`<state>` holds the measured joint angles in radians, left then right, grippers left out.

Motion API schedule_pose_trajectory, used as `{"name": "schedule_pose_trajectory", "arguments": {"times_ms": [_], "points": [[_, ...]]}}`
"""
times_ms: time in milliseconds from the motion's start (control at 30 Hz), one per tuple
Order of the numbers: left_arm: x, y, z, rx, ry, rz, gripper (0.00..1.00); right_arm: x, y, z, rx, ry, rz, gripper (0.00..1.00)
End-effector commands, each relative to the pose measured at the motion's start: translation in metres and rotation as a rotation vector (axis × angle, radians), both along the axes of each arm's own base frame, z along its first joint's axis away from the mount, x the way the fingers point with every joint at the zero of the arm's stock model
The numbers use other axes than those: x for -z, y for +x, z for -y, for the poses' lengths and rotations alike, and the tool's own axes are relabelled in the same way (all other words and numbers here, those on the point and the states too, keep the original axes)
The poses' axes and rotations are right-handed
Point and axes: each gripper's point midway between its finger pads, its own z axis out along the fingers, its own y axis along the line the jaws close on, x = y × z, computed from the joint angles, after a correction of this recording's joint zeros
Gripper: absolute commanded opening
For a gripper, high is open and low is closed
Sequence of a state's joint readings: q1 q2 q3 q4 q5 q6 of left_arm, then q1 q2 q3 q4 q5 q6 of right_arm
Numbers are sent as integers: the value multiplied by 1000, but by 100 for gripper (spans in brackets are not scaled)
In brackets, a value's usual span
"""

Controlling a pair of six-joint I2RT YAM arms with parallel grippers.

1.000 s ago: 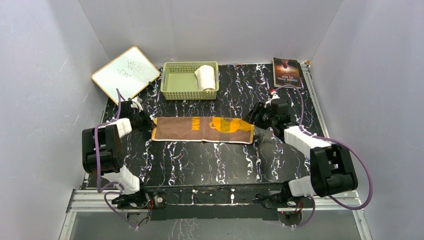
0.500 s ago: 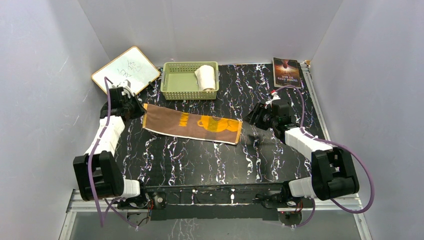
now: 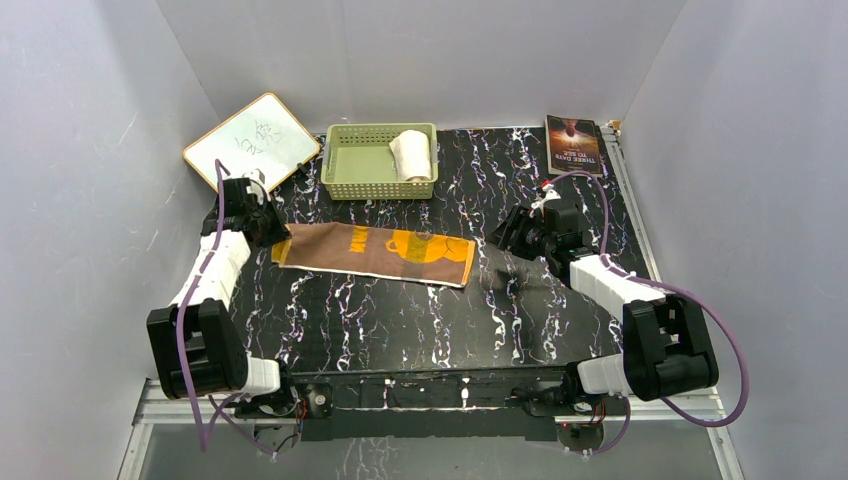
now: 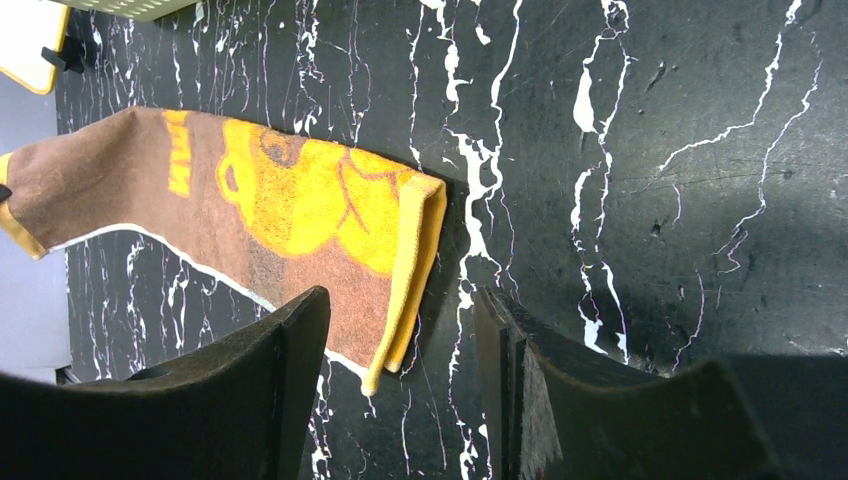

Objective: Roll the towels
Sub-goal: Fold the towel at the center of the board.

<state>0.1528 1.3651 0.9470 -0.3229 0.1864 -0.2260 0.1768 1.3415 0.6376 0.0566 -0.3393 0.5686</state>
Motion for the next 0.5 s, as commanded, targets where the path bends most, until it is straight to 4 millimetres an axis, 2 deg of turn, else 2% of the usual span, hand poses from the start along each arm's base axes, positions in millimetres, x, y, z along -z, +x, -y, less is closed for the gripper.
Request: {"name": "schedule_pose_trajectory", "arguments": {"times_ms": [0,233,467], "points": [[3,-3,-10,-4,59,-37,0,-12,3,-1,-16,-6,61,53],[7,26,-24,-17,109,-46,0,-9,9,-4,-31,-7,57,53],[16,50,-34,1,151,-60,0,13,10,-8,-45,4,7,53]]}}
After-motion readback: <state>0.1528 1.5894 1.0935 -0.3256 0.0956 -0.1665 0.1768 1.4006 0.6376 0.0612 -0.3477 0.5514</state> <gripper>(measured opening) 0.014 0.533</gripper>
